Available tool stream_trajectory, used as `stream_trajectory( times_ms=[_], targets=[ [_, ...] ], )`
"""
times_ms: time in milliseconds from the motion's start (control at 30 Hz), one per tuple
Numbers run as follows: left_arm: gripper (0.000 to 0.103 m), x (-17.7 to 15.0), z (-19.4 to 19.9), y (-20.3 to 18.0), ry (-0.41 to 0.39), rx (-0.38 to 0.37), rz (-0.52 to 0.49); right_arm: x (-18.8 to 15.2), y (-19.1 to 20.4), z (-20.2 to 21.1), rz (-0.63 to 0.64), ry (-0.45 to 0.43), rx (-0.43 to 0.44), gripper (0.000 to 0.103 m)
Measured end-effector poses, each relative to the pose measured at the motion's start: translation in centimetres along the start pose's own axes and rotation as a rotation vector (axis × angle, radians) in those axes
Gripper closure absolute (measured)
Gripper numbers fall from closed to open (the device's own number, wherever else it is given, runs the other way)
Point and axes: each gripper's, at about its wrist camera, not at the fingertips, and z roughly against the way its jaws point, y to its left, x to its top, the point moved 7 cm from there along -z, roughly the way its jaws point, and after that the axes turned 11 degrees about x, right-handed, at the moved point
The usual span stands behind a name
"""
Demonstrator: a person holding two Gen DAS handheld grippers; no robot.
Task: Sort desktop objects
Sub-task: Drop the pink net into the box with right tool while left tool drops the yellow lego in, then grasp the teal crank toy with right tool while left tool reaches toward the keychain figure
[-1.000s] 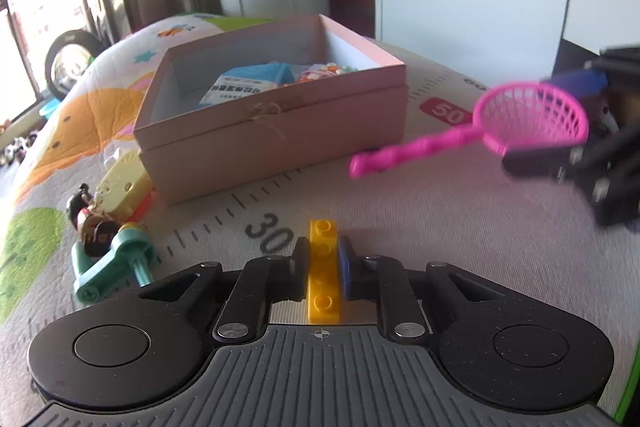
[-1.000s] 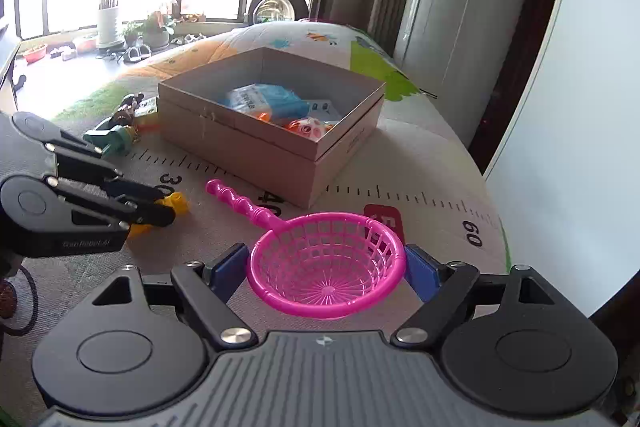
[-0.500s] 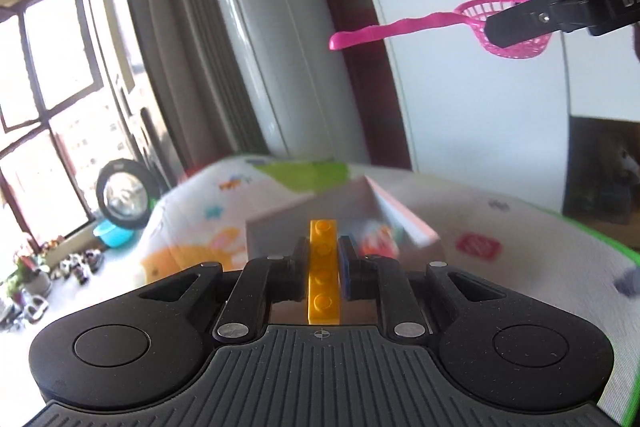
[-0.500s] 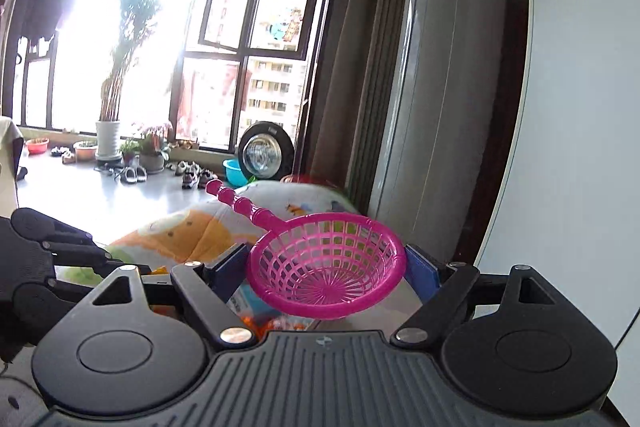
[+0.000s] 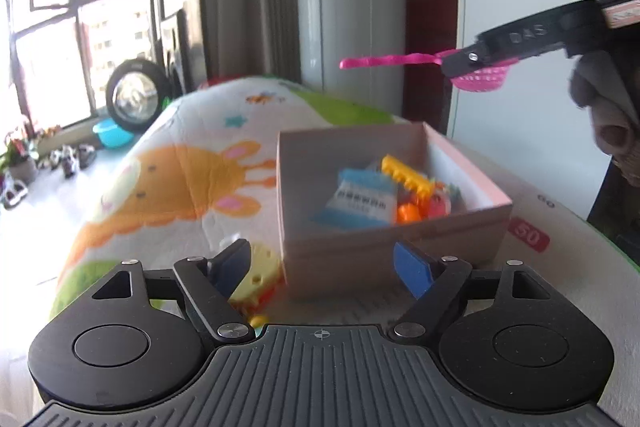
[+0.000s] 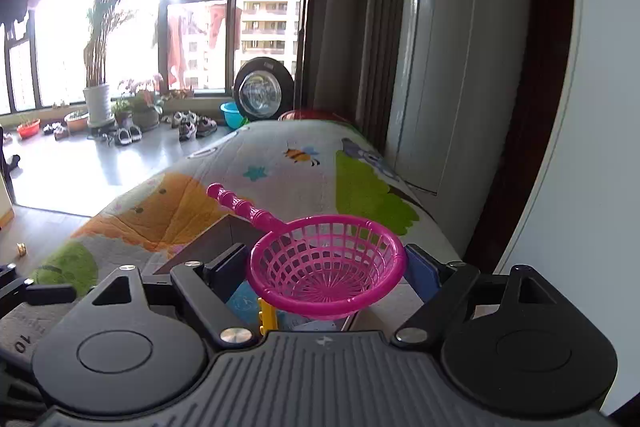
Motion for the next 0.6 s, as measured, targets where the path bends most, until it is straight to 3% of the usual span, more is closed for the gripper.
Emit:
stream_trajectory(
  times_ms=[133, 200, 300, 433, 600],
  targets=[
    [0.006, -3.0, 0.8, 1.8, 0.030, 0.068, 0.014, -0.7, 0.9, -6.0, 0.022, 0.061, 0.057, 0.015],
    [0.005, -4.1, 1.3, 2.8, 0.045, 0.098, 0.019, -1.5, 0.9, -7.2, -0.006, 0.094, 0.032, 0.013],
    [0.003, -5.8, 1.3, 4.0, 0.086, 0.123, 0.012, -3.4, 1.7, -5.9, -0.021, 0.105, 0.040, 0.010],
    [0.003, -7.8, 1.4, 4.3, 0.119, 0.110, 0.002, -5.9, 4.0, -2.7, 0.051, 0.094, 0.053, 0.005],
    [0.003, -8.3, 2.0, 5.5, 0.122, 0.164, 0.032, -7.6, 8.7, 0.0, 0.133, 0.083, 0.132, 0.005]
  ],
)
